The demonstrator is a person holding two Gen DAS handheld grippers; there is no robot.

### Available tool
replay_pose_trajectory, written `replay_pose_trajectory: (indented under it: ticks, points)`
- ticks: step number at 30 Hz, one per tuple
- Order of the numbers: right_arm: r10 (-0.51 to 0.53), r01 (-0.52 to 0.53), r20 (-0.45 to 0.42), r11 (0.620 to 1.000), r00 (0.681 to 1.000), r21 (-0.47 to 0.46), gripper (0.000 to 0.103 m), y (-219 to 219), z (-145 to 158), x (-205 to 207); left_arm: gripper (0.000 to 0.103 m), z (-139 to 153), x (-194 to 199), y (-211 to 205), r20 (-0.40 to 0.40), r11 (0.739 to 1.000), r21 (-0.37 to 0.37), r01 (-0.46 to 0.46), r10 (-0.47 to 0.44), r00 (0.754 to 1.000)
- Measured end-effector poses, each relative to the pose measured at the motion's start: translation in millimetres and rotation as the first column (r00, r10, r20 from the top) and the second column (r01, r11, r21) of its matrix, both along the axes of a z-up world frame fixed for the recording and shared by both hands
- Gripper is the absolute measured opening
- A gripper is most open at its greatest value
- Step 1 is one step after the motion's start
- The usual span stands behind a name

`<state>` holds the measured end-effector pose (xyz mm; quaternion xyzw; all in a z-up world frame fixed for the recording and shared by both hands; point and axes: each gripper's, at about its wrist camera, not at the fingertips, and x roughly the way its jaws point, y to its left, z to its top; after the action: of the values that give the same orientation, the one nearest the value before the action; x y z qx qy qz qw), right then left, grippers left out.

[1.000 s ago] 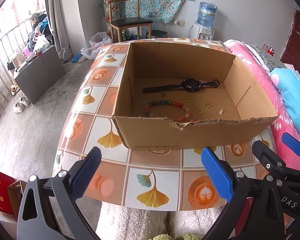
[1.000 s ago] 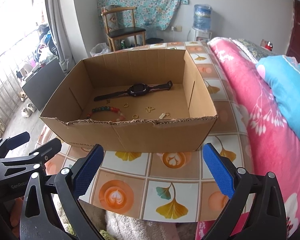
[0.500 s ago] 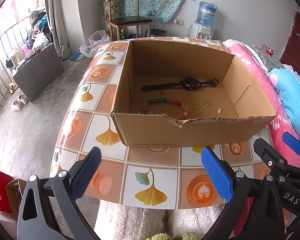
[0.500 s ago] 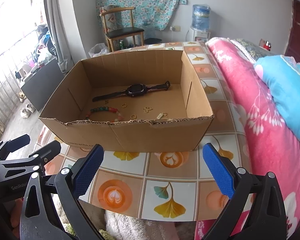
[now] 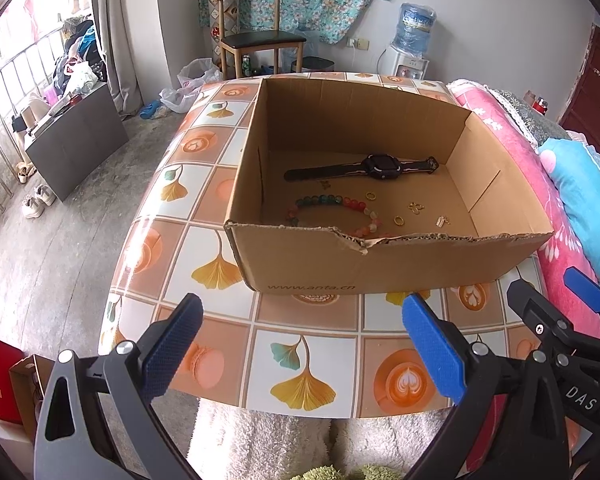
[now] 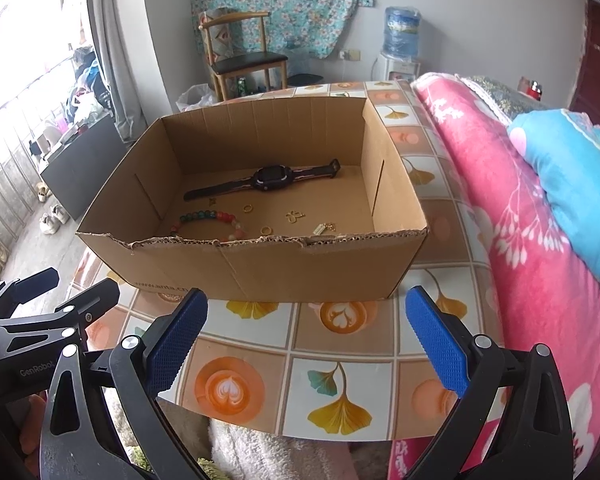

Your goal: Organize jewelry

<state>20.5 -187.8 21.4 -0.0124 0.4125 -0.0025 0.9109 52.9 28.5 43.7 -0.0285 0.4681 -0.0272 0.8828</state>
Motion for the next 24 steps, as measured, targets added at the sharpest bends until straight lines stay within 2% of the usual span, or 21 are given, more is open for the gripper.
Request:
replay_pose_trajectory:
  ticks: [24]
  points:
    - [0.018, -0.018, -0.016, 1.000, 1.000, -0.005, 0.096, 1.3, -4.9, 5.6, 0.097, -4.6, 2.5, 2.6, -0.011, 1.000, -0.005, -0.007, 0.007, 1.000]
